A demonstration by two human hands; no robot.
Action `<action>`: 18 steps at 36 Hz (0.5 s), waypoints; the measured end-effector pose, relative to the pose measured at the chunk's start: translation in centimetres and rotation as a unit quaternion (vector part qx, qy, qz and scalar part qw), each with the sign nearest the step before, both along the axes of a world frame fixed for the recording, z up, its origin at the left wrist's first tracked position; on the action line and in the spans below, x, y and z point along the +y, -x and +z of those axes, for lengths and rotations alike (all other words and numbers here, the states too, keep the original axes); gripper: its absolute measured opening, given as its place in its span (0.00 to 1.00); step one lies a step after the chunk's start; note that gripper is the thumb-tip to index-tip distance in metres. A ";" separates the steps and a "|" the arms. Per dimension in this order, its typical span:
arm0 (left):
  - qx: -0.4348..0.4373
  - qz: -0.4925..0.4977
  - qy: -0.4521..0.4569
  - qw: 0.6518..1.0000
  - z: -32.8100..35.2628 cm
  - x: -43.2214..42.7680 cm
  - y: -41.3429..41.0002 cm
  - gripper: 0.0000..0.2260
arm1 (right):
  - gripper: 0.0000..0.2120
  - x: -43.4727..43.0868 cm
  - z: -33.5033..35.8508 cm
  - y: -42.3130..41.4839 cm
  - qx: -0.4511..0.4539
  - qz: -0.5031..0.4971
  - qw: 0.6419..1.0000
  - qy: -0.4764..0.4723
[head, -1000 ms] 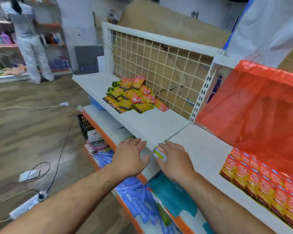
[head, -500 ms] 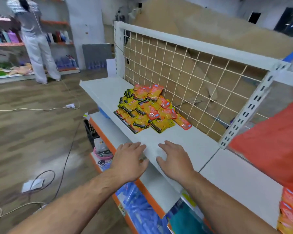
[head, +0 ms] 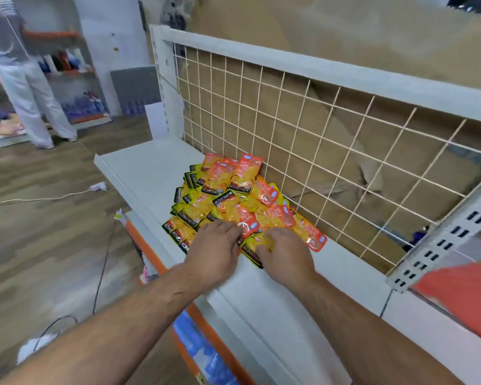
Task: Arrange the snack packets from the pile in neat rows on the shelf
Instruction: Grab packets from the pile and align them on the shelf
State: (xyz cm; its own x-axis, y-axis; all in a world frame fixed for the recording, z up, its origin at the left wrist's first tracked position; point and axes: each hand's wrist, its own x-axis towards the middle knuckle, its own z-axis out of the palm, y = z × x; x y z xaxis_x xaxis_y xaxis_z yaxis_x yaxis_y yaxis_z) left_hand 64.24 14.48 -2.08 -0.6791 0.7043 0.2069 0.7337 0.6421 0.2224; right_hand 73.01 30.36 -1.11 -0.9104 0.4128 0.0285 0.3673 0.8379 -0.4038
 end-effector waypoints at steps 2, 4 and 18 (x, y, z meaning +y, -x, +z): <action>0.005 -0.020 0.005 1.000 0.3 0.8 2.1 0.20 | 0.17 0.5 0.1 1.3 0.000 -0.040 0.999 0.012; 0.013 -0.030 0.020 0.999 0.6 1.4 4.1 0.23 | 0.17 0.9 -0.1 2.6 0.004 -0.081 0.997 0.017; 0.021 -0.147 0.140 0.979 2.4 3.9 12.5 0.28 | 0.38 1.9 0.1 8.5 -0.031 -0.320 0.937 0.133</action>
